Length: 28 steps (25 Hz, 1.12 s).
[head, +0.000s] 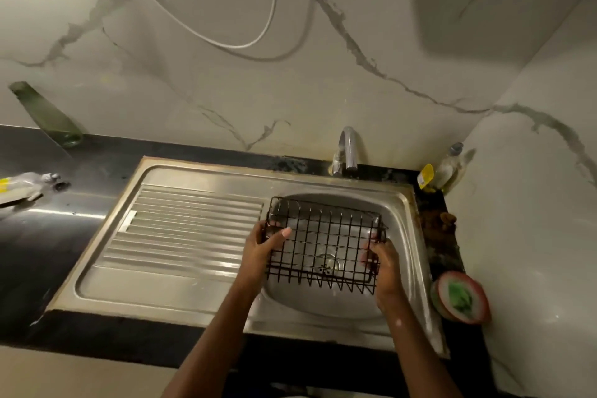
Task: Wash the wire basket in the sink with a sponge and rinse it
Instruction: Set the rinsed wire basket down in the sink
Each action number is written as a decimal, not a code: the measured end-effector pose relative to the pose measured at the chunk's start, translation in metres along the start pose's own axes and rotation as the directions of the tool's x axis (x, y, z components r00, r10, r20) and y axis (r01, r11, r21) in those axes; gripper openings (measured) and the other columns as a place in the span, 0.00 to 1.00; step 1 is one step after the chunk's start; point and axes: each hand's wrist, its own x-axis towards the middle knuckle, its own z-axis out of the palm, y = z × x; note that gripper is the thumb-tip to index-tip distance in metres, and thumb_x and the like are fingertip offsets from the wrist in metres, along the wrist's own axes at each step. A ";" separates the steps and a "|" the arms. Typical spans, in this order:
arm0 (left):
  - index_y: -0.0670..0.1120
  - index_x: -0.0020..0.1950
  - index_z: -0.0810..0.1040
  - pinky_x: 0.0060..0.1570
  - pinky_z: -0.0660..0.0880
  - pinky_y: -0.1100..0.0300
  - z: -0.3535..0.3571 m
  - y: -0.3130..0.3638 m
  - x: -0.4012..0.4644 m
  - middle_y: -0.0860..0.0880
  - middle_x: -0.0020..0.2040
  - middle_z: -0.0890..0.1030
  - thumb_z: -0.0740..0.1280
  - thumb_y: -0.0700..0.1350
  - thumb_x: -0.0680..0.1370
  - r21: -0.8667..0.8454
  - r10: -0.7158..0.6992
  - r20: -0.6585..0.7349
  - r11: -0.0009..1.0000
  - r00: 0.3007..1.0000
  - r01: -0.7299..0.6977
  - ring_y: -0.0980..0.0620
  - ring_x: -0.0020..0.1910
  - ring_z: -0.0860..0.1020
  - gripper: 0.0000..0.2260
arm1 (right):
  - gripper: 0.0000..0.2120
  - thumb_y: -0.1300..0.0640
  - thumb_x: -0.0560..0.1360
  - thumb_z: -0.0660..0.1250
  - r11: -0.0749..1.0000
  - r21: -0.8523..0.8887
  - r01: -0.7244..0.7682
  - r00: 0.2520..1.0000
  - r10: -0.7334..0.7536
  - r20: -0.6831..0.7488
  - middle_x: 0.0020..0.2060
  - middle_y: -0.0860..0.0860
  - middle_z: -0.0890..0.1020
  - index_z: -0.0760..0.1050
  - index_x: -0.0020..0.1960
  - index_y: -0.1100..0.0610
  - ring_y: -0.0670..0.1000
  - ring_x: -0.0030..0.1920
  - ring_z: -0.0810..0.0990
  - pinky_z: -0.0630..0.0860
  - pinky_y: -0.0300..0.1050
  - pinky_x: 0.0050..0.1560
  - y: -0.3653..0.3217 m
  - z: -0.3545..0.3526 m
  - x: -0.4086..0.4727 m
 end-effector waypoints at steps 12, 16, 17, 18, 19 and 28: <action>0.42 0.60 0.83 0.31 0.77 0.66 0.002 0.009 -0.021 0.52 0.39 0.87 0.76 0.52 0.76 -0.103 -0.111 -0.079 0.989 0.991 0.103 0.60 0.34 0.84 0.18 | 0.15 0.43 0.77 0.66 0.978 -0.086 -0.188 0.974 0.197 0.111 0.55 0.52 0.84 0.82 0.56 0.51 0.55 0.56 0.82 0.77 0.54 0.57 -0.012 0.007 -0.003; 0.48 0.59 0.85 0.49 0.76 0.55 -0.028 0.011 -0.019 0.56 0.49 0.87 0.77 0.61 0.72 -0.073 -0.108 -0.165 0.993 0.980 0.097 0.54 0.50 0.81 0.22 | 0.25 0.37 0.67 0.71 0.987 -0.076 -0.139 0.971 0.151 0.187 0.57 0.53 0.85 0.83 0.58 0.50 0.57 0.63 0.80 0.72 0.63 0.68 -0.010 0.036 -0.004; 0.49 0.57 0.86 0.52 0.75 0.53 -0.039 0.012 -0.019 0.55 0.51 0.86 0.77 0.64 0.71 -0.074 -0.101 -0.187 0.993 0.977 0.089 0.53 0.53 0.81 0.24 | 0.26 0.37 0.66 0.72 0.987 -0.072 -0.147 0.965 0.159 0.209 0.56 0.54 0.85 0.83 0.58 0.51 0.57 0.62 0.81 0.73 0.63 0.67 -0.012 0.049 -0.005; 0.50 0.55 0.86 0.54 0.75 0.53 -0.049 0.013 -0.017 0.56 0.51 0.86 0.77 0.65 0.70 -0.071 -0.090 -0.213 0.995 0.973 0.077 0.54 0.55 0.81 0.23 | 0.27 0.37 0.65 0.72 0.987 -0.078 -0.142 0.960 0.157 0.232 0.56 0.53 0.85 0.83 0.58 0.51 0.56 0.61 0.81 0.72 0.63 0.68 -0.013 0.062 -0.004; 0.52 0.53 0.85 0.55 0.75 0.53 -0.058 0.017 -0.016 0.57 0.51 0.86 0.76 0.66 0.70 -0.053 -0.085 -0.248 0.996 0.965 0.074 0.56 0.55 0.80 0.21 | 0.28 0.36 0.64 0.73 0.987 -0.103 -0.121 0.959 0.143 0.246 0.57 0.53 0.85 0.83 0.58 0.51 0.55 0.62 0.80 0.71 0.63 0.69 -0.015 0.076 -0.002; 0.48 0.26 0.64 0.33 0.66 0.58 -0.156 0.019 -0.003 0.51 0.25 0.68 0.69 0.74 0.72 0.181 -0.093 -0.550 0.957 0.830 0.227 0.53 0.26 0.66 0.33 | 0.25 0.41 0.72 0.72 0.929 -0.370 -0.016 0.813 0.228 0.536 0.68 0.51 0.75 0.79 0.64 0.52 0.50 0.70 0.69 0.59 0.54 0.74 -0.028 0.218 0.053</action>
